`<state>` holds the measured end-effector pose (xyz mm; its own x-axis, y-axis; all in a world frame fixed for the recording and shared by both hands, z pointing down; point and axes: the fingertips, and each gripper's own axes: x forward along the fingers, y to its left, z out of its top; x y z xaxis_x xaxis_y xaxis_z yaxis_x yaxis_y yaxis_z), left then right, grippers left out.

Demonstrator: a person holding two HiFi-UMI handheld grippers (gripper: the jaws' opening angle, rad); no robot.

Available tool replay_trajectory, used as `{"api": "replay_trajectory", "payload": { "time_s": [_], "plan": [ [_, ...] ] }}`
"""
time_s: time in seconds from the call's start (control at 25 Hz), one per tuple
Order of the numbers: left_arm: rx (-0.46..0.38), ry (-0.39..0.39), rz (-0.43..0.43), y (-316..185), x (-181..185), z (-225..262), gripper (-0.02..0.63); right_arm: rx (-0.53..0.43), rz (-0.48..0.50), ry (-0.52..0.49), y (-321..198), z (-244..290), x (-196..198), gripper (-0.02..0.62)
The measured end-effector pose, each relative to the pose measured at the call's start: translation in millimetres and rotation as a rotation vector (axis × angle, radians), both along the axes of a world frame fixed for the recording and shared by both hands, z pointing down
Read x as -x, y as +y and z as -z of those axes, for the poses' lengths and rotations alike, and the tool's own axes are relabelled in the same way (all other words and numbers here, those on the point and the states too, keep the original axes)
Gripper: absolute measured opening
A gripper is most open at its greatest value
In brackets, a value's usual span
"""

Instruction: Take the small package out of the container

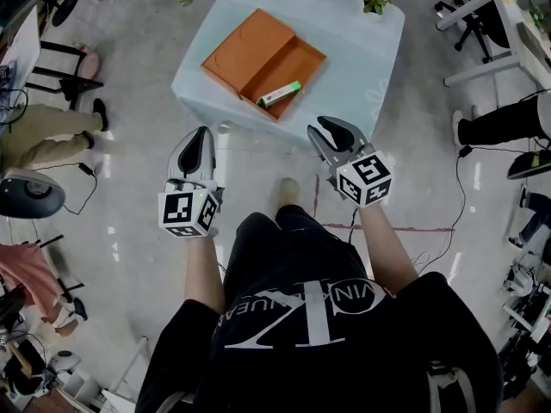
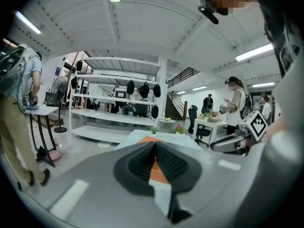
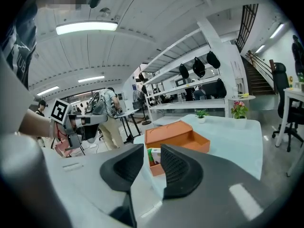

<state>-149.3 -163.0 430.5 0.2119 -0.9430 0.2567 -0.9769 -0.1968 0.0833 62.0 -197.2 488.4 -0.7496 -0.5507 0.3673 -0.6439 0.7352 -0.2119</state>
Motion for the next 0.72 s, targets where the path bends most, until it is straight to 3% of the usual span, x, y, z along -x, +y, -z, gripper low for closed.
{"api": "replay_trajectory", "payload": {
  "time_s": [0.4, 0.72],
  "plan": [
    [0.036, 0.012, -0.018, -21.7, -4.7, -19.1, 0.000, 0.039, 0.061, 0.046, -19.9, -25.2, 18.7, 0.118],
    [0.048, 0.022, -0.045, -62.8, 4.6, -33.3, 0.000, 0.035, 0.119, 0.150, -49.3, -39.8, 36.7, 0.135]
  ]
}}
